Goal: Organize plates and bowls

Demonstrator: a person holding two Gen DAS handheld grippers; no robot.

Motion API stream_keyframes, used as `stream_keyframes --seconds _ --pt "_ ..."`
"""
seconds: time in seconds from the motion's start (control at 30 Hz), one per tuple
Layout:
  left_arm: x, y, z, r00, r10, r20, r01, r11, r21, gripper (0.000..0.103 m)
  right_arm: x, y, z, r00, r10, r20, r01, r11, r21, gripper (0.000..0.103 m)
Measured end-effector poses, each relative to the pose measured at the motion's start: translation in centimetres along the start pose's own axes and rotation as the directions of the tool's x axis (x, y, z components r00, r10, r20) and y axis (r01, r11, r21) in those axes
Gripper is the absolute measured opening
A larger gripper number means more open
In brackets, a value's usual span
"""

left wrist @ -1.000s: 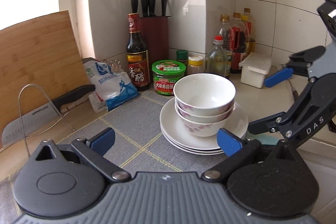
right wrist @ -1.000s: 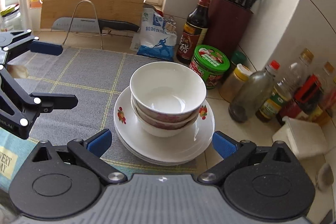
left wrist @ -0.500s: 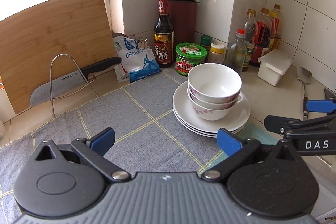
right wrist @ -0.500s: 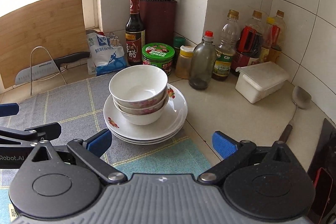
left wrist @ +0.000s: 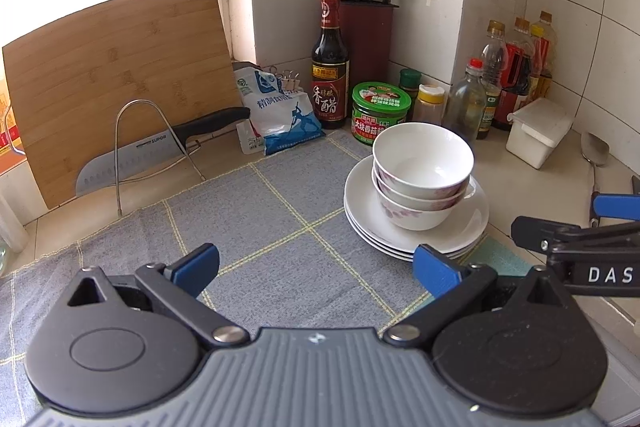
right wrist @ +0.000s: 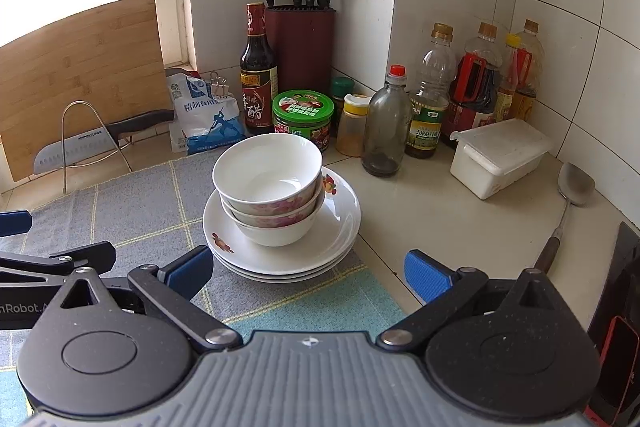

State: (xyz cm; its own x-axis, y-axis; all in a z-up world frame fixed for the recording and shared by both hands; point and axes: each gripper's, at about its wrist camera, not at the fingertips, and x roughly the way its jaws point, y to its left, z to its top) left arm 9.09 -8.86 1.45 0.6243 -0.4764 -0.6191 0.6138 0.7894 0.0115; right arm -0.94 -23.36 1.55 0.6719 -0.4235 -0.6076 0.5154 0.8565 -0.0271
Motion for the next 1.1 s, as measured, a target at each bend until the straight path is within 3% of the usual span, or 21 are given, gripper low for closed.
stream_keyframes --seconds 1.1 --pt "-0.27 0.37 0.31 1.000 0.012 0.008 -0.012 1.000 -0.015 0.102 -0.43 0.30 0.23 1.000 0.000 0.012 0.000 1.000 -0.015 0.103"
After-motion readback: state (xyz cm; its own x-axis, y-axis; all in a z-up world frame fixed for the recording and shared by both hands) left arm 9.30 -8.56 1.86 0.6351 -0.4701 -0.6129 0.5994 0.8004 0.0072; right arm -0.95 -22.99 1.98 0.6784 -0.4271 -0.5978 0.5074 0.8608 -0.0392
